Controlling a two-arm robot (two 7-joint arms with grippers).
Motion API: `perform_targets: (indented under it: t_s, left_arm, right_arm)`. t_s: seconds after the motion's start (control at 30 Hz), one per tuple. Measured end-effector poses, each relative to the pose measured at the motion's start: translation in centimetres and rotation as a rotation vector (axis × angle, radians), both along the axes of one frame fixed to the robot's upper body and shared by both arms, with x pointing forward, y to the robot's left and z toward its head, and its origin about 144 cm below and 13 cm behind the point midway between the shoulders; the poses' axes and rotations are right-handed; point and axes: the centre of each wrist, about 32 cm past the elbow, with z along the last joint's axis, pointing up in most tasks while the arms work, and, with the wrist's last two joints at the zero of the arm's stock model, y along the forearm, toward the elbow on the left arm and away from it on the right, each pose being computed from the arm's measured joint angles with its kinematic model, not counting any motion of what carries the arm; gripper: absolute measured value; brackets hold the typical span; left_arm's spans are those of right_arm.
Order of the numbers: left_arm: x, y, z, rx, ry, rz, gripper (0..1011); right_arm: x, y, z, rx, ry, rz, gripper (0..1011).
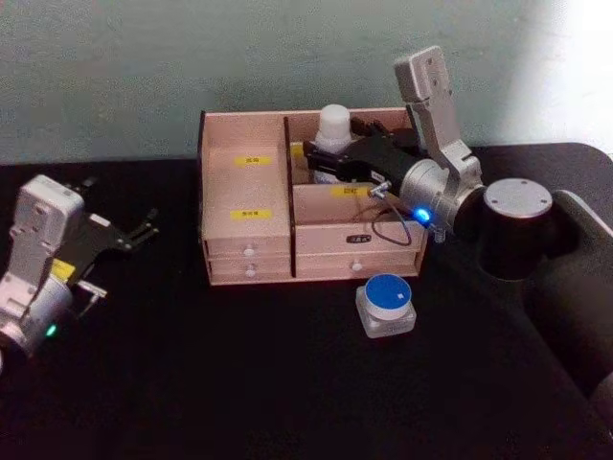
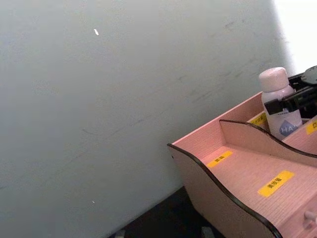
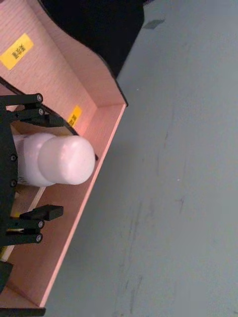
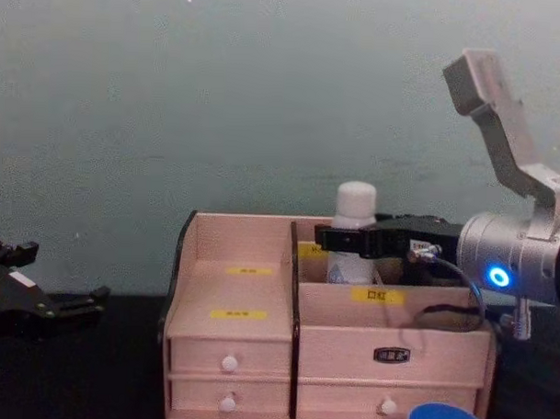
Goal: Pick up the facial cleanser and watermelon frost from the table and place them into the tiered storage box.
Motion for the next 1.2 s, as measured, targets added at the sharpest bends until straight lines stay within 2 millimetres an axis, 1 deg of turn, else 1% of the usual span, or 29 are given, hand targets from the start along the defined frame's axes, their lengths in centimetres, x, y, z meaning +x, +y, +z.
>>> perform_targets:
  t_s: [0.17,0.4,0.5,0.53,0.6,0.67,0.7,0.73,0.77,0.83,0.9,0.93,1.0,1.03,1.2]
  left_arm:
    - [0.0,0.0,0.0,0.0,0.0,0.0,1001]
    - [0.0,0.0,0.0,0.0,0.0,0.0,1001]
    - [0.0,0.0,0.0,0.0,0.0,0.0,1001]
    - [0.0,0.0,0.0,0.0,0.0,0.0,1001]
    - [0.0,0.0,0.0,0.0,0.0,0.0,1001]
    - [0.0,0.0,0.0,0.0,0.0,0.0,1001]
    - [0.0,0.0,0.0,0.0,0.0,0.0,1001]
    - [0.0,0.0,0.0,0.0,0.0,0.0,1001]
    - [0.0,0.0,0.0,0.0,0.0,0.0,1001]
    - [0.0,0.0,0.0,0.0,0.0,0.0,1001]
    - [0.0,0.0,0.0,0.0,0.0,0.0,1001]
    - [0.0,0.0,0.0,0.0,0.0,0.0,1001]
    - [0.0,0.0,0.0,0.0,0.0,0.0,1001]
    - [0.0,0.0,0.0,0.0,0.0,0.0,1001]
    - [0.0,0.0,0.0,0.0,0.0,0.0,1001]
  right_arm:
    - [-0.4,-0.2,0.5,0.01,-0.018,0.006,1000]
    - [-1.6,-0.8,1.8,0.02,-0.052,0.008,1000]
    - [-2.5,-1.4,2.2,0.016,-0.058,0.011,1000]
    - [-3.1,-1.9,2.2,0.014,-0.057,0.014,1000]
    - [-3.7,-2.3,2.2,0.013,-0.057,0.019,1000]
    - [-5.2,-3.5,1.9,0.008,-0.057,0.038,1000]
    - [-5.2,-3.5,1.9,0.008,-0.057,0.038,1000]
    - [-6.0,-4.1,1.6,0.005,-0.055,0.049,1000]
    - [-6.0,-4.1,1.6,0.005,-0.055,0.049,1000]
    - [-7.5,-5.2,1.0,-0.005,-0.051,0.076,1000]
    - [-8.3,-5.8,0.6,-0.012,-0.047,0.091,1000]
    - [-9.0,-6.4,0.3,-0.022,-0.041,0.103,1000]
    - [-9.6,-6.8,-0.1,-0.031,-0.033,0.114,1000]
    - [-10.3,-7.3,-0.5,-0.041,-0.024,0.122,1000]
    - [-11.7,-8.2,-1.5,-0.067,0.007,0.142,1000]
